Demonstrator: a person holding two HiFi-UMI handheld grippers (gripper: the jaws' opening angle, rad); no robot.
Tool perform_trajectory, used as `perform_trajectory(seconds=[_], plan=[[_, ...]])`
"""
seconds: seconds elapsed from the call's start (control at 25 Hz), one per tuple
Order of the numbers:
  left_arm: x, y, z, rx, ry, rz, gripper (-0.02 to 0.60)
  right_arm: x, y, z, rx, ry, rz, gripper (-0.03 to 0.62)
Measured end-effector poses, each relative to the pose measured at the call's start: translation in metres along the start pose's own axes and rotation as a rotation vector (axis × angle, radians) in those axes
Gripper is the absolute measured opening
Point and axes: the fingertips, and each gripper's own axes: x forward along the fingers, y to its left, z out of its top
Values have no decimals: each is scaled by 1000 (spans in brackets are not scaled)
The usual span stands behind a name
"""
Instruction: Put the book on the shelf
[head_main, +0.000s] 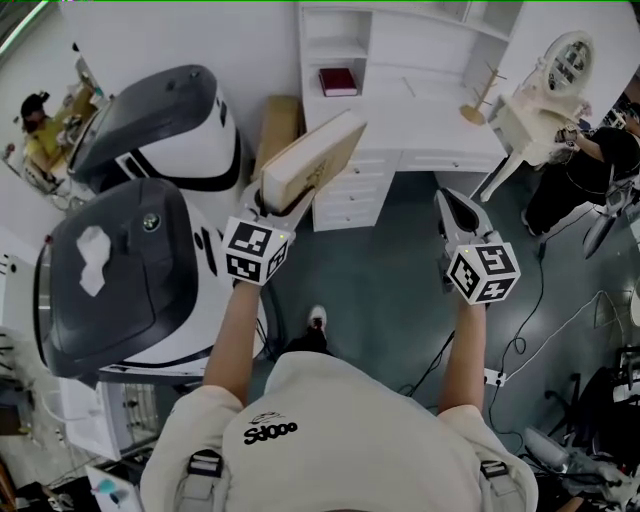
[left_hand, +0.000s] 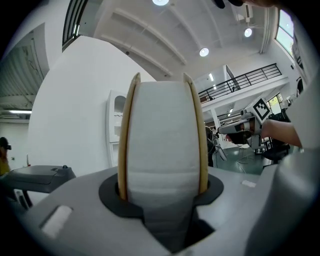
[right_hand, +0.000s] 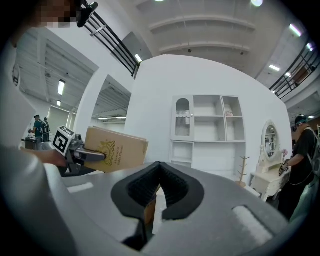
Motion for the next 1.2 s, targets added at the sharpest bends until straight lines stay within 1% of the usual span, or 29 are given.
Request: perform_trajectory(seconds=[0.12,0.28,0.64,0.84,1.04,1.2], plan=[[34,29,4,1,-2,-12,244,39,-14,9,-2,3,-1,2],[70,68,-1,-13,7,-12,244,87,-28,10,14,12,-2,2],[130,145,-19,-39,20,4,244,186,-48,9,33,25,16,2],[151,176,-29,-45,31,7,244,225,-51,6,39,30,26,2],[166,197,-38,-54,40,12,244,254,-54,1,35,53,41,2],[184,212,-38,-63,28,22,244,274,-60,-2,31,65,54,2]])
